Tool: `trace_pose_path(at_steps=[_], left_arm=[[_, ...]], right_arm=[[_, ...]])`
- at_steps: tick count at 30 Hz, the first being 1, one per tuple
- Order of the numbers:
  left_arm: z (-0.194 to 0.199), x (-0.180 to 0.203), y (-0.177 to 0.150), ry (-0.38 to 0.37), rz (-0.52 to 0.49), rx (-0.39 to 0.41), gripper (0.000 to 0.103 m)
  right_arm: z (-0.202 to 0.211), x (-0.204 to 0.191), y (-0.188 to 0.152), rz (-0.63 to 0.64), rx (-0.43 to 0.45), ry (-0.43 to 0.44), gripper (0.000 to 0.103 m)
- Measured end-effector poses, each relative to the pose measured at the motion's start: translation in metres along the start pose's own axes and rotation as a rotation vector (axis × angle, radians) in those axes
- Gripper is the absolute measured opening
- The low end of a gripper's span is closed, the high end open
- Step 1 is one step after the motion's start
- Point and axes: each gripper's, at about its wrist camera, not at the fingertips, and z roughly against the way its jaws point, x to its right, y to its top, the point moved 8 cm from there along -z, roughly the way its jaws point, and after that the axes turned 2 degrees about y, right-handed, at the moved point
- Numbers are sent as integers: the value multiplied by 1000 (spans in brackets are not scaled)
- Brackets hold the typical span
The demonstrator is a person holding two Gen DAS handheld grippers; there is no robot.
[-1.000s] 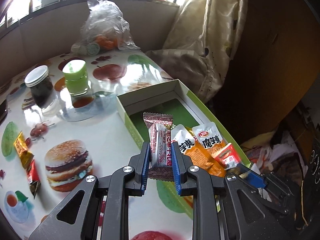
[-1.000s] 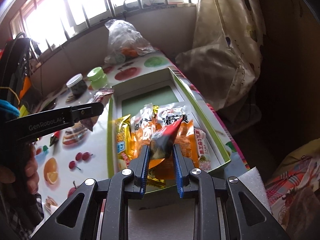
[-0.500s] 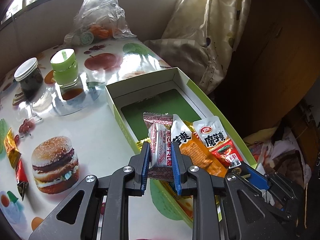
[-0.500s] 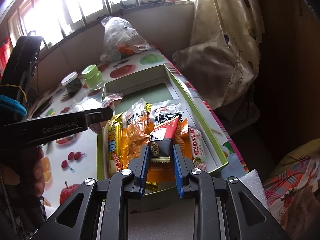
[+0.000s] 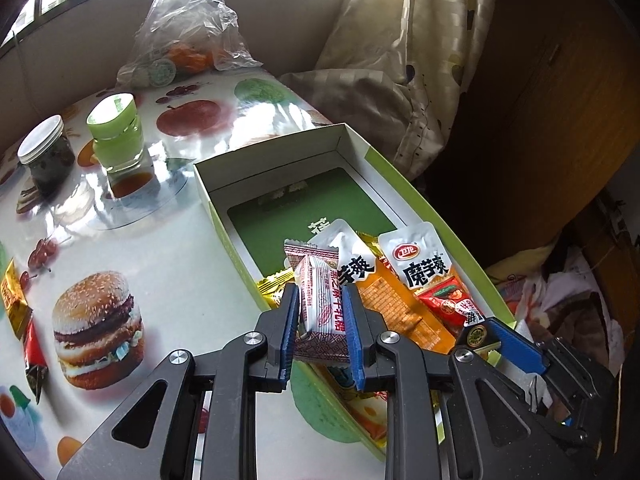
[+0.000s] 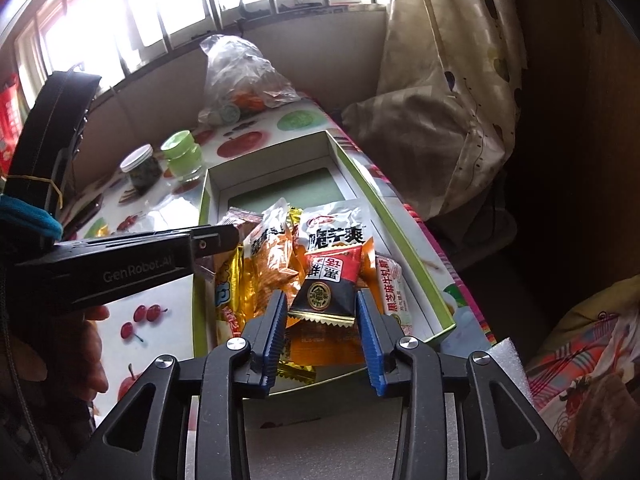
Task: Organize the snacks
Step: 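Open the left gripper to release the wafer bar in the box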
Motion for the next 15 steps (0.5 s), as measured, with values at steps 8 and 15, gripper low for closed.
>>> trace_pose_path(at_steps=[8,15], left_arm=[[3,2,1,-16,0,11,35],[13,0,0,-13,14,29,40]], right_arm=[[3,0,1,0,13,-12,43],[8,-2,0,10,20,-30,49]])
